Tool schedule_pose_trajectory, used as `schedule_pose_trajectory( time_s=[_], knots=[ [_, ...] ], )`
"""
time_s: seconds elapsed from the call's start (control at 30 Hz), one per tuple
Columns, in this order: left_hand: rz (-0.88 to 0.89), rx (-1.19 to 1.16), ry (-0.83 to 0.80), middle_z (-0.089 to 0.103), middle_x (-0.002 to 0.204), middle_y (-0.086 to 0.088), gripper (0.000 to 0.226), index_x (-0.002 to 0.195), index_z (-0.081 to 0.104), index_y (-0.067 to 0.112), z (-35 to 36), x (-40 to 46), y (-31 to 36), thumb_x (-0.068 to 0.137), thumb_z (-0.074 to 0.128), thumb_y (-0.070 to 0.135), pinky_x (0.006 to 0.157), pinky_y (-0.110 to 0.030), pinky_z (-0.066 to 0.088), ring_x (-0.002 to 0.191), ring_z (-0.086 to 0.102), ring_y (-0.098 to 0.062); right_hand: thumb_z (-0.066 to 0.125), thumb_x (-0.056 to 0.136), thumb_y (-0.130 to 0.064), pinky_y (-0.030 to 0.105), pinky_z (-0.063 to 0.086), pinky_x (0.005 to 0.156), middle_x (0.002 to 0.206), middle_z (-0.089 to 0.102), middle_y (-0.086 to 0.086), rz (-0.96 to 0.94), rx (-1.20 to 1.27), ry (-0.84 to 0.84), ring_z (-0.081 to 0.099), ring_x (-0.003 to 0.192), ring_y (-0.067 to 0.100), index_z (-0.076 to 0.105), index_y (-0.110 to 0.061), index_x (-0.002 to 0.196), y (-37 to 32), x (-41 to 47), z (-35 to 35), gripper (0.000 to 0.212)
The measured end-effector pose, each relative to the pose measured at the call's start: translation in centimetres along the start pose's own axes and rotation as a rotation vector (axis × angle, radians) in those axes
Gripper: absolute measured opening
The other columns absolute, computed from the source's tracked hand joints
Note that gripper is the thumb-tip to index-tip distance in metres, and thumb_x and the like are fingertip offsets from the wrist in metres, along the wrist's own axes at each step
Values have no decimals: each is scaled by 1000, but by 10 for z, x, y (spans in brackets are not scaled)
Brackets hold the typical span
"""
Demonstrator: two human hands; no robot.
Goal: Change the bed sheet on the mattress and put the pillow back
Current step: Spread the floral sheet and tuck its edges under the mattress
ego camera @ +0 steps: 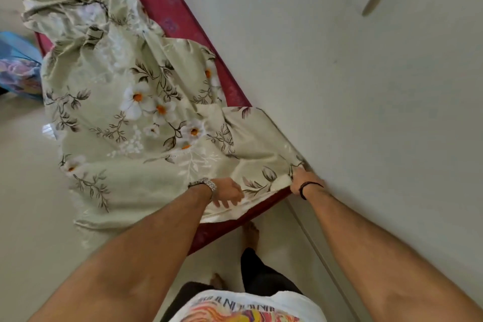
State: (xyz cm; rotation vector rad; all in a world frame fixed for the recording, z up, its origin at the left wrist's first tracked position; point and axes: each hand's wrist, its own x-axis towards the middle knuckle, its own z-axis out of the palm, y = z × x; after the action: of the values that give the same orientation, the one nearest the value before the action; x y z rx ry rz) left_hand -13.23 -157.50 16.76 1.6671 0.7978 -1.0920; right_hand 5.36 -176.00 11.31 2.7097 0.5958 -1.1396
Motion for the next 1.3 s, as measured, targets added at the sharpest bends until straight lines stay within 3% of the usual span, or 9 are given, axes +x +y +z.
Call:
schedule_pose_trajectory(
  time_s=[0.1,0.17,0.3,0.47,0.63,0.8,0.97,1.13,1.3],
  knots=[
    [17,-117,69,76,106,-5,32,129,61,20,-9,5,-3,99,50,20,83,-40,61,93,76,-28,54,95,-25,38,49,93,130,67,7,-50,-171,-157,64,117,30,66,-17,125,-18,-7,-8,33],
    [45,-95,157,77,102,-1,31,126,63,22,-23,0,-14,98,49,21,83,-38,61,90,76,-22,51,95,-17,34,51,89,123,69,8,-185,-83,-233,64,108,28,69,-13,119,-47,-5,-10,30],
    [58,-143,362,76,102,1,31,122,66,22,-48,-22,-64,95,50,18,68,-27,56,88,74,-17,56,98,-18,27,45,80,116,63,2,-371,236,-296,57,99,18,64,-18,130,-125,-13,-4,33],
    [-24,-312,548,77,102,-2,28,116,67,19,-65,-84,-197,95,50,13,50,-13,45,78,70,-14,58,96,-21,32,53,82,108,66,1,-511,254,-331,60,92,19,67,-20,121,-261,-48,43,26],
    [-85,-438,654,77,98,-3,26,109,68,19,-68,-112,-306,96,48,11,53,-16,46,76,69,-16,60,94,-25,42,56,95,110,71,4,-606,220,-356,67,97,21,68,-29,111,-345,-75,76,20],
    [-116,-487,747,78,88,-3,25,97,72,19,-128,-133,-469,92,50,8,54,-20,48,68,67,-16,58,98,-23,37,58,89,105,73,-2,-731,254,-292,70,97,16,70,-27,119,-497,-118,119,25],
    [12,-502,877,78,84,-3,24,94,74,16,-252,-189,-594,92,52,8,57,-21,52,68,66,-18,55,100,-23,34,58,85,103,73,-5,-660,438,-121,70,96,16,72,-28,112,-648,-171,142,21],
    [147,-497,882,78,81,2,24,94,73,22,-348,-252,-670,92,51,13,61,-27,52,68,69,-17,55,102,-30,34,54,91,106,71,-6,-694,489,-76,66,99,14,73,-24,113,-784,-228,132,22],
    [185,-554,913,78,84,1,23,98,72,22,-419,-265,-709,96,50,13,61,-25,49,73,71,-19,53,102,-27,36,56,92,104,74,-8,-719,494,23,68,97,11,73,-29,109,-863,-224,94,21]
  ],
)
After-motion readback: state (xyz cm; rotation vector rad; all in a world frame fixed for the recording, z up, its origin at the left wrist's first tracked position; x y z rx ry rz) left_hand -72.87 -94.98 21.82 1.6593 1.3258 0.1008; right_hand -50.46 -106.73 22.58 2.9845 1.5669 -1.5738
